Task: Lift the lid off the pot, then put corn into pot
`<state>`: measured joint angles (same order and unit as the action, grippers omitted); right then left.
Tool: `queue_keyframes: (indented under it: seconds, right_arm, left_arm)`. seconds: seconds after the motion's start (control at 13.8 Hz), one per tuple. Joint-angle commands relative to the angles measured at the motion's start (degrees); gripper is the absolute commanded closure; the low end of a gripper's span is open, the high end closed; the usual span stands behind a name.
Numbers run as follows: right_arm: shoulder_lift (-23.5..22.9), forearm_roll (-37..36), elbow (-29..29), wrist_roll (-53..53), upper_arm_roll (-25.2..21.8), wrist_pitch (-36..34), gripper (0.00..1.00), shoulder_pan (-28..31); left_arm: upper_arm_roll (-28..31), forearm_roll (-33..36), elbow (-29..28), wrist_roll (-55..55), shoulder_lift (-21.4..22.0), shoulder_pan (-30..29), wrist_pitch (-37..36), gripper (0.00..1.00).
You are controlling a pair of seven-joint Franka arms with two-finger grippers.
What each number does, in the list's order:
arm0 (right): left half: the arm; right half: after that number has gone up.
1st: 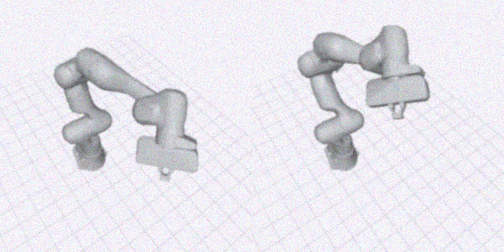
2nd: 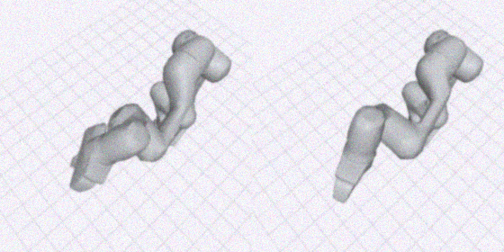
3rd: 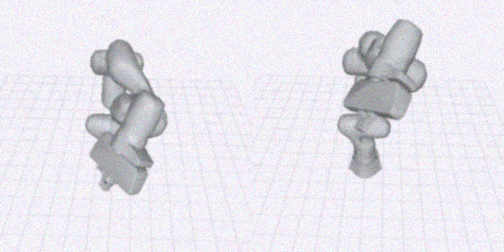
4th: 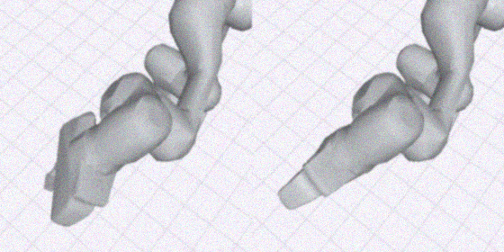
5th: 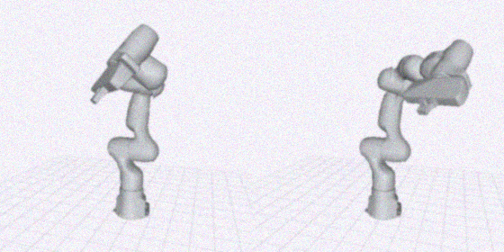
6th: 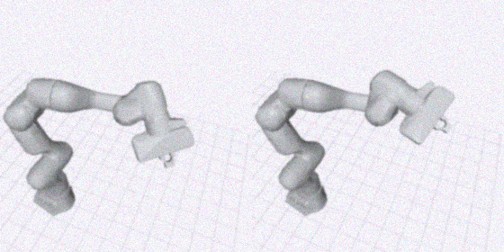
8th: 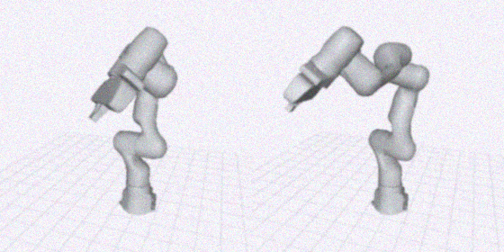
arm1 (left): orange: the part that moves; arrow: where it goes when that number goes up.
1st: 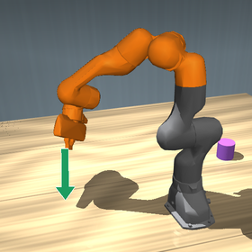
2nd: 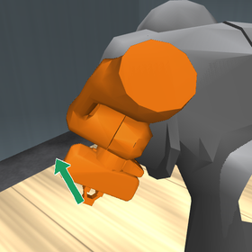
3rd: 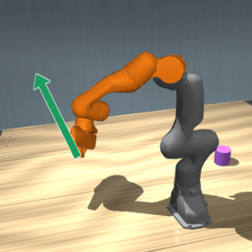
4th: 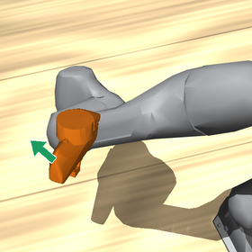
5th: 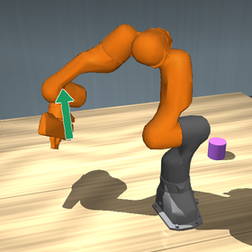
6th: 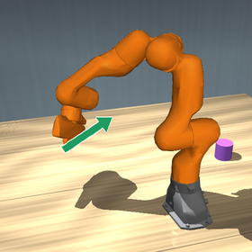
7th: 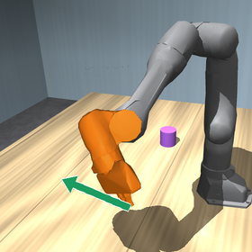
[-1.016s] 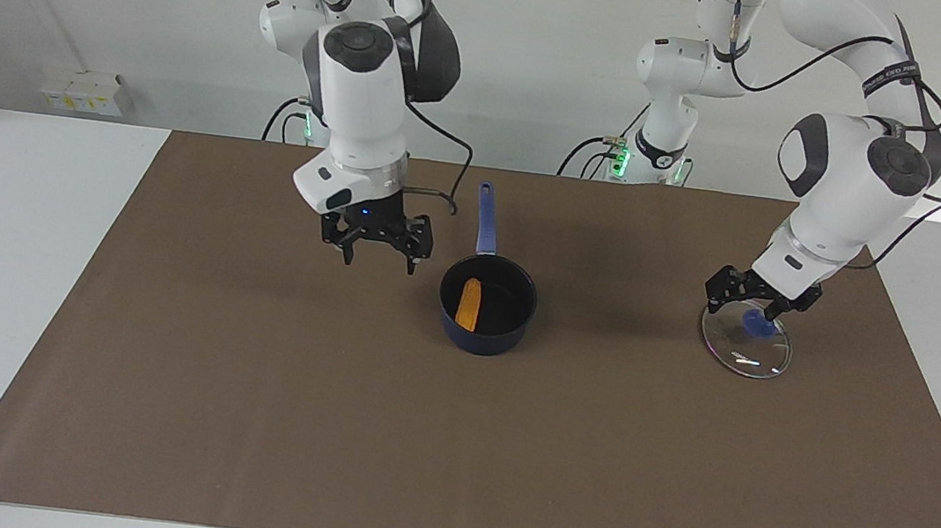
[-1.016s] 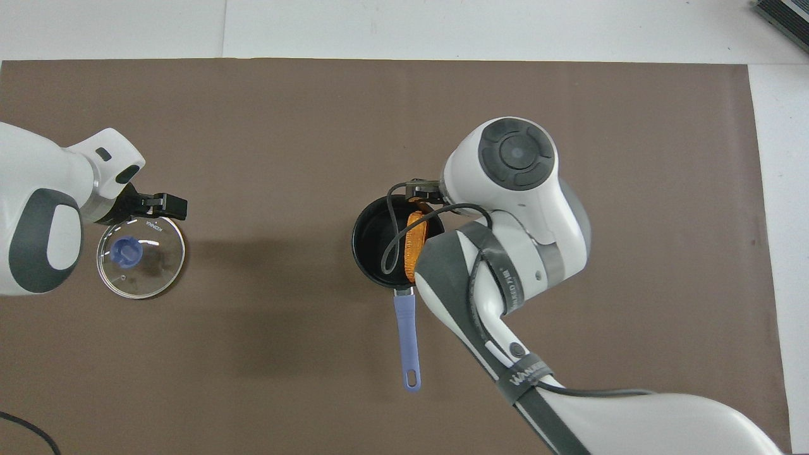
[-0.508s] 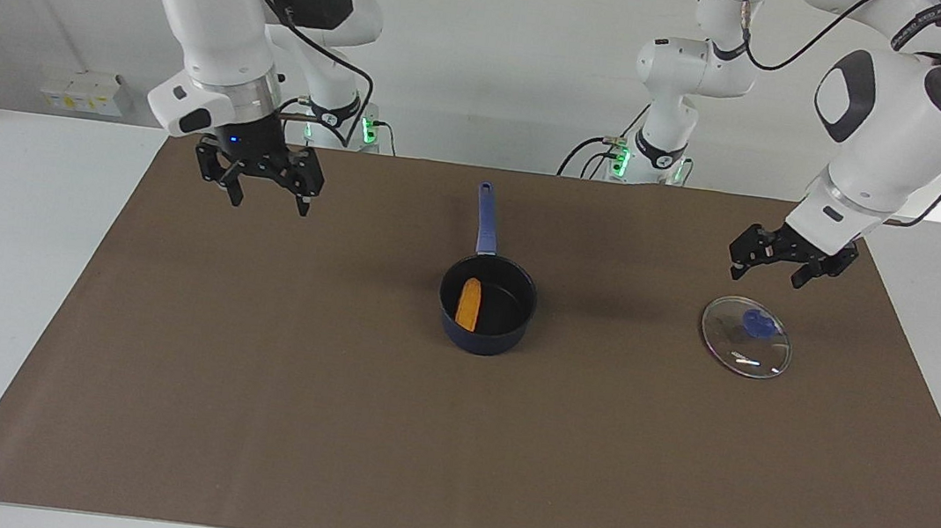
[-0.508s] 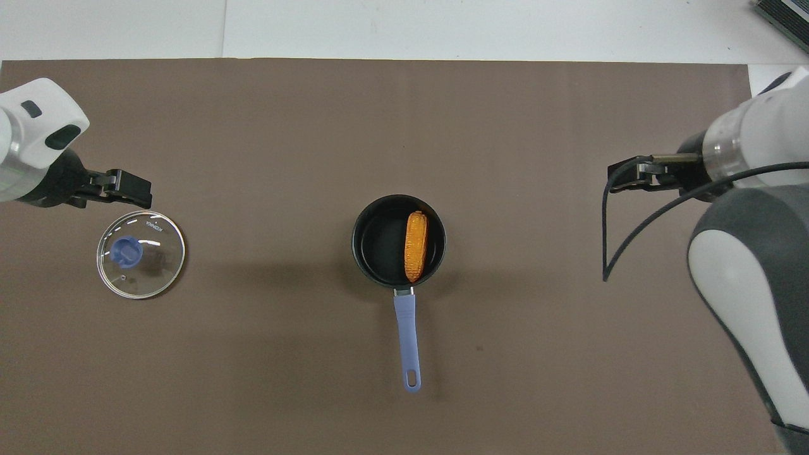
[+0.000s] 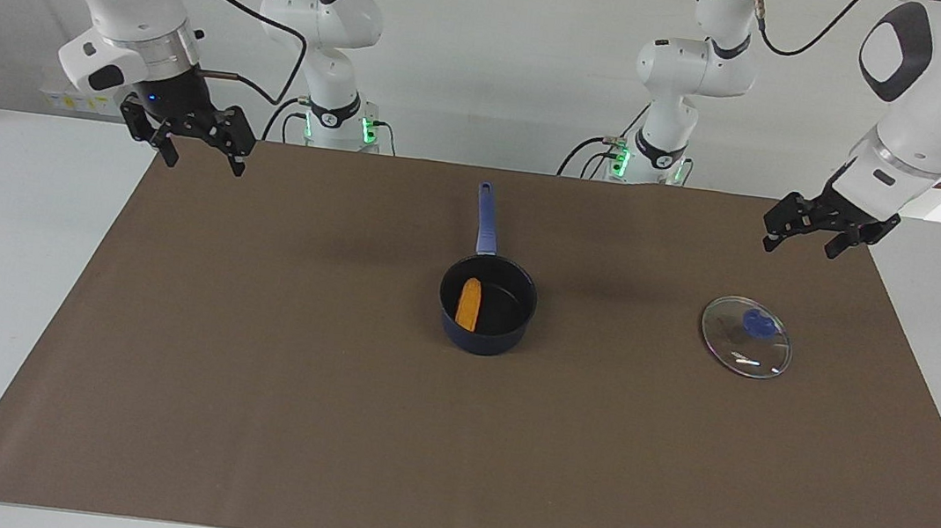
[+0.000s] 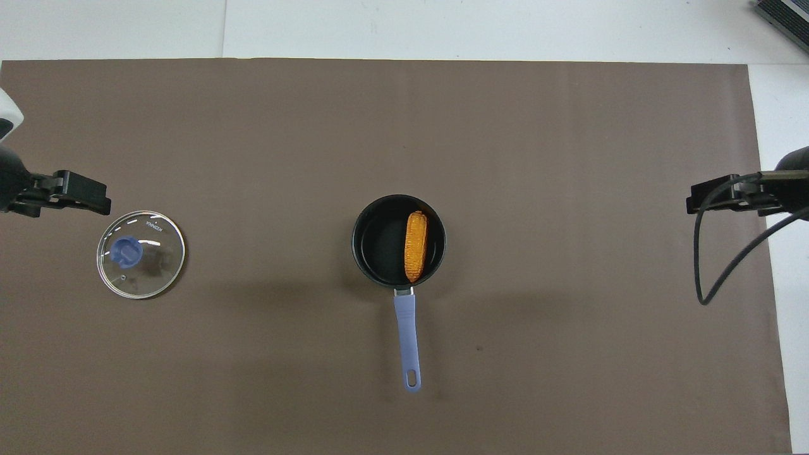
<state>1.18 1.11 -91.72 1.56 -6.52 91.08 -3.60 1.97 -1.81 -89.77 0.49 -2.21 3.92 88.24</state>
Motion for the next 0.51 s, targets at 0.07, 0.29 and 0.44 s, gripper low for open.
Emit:
queue_keyframes:
  seconds: [0.07,0.29,0.44]
  right_arm:
    - [1.0,2.1,8.0,-1.4,0.7,-10.2,0.00,2.2]
    - [2.6,1.3,8.8,-1.7,0.8,-11.7,0.00,2.0]
    - [3.6,1.1,7.7,-1.9,1.1,-11.6,0.00,1.6]
  left_arm:
    - [-0.3,0.2,1.5,2.2,1.8,-0.2,-4.0,0.00]
    - [-0.3,0.2,-1.7,2.7,3.7,-0.3,-2.5,0.00]
    - [-0.2,0.4,-0.9,2.9,3.1,-0.1,-3.1,0.00]
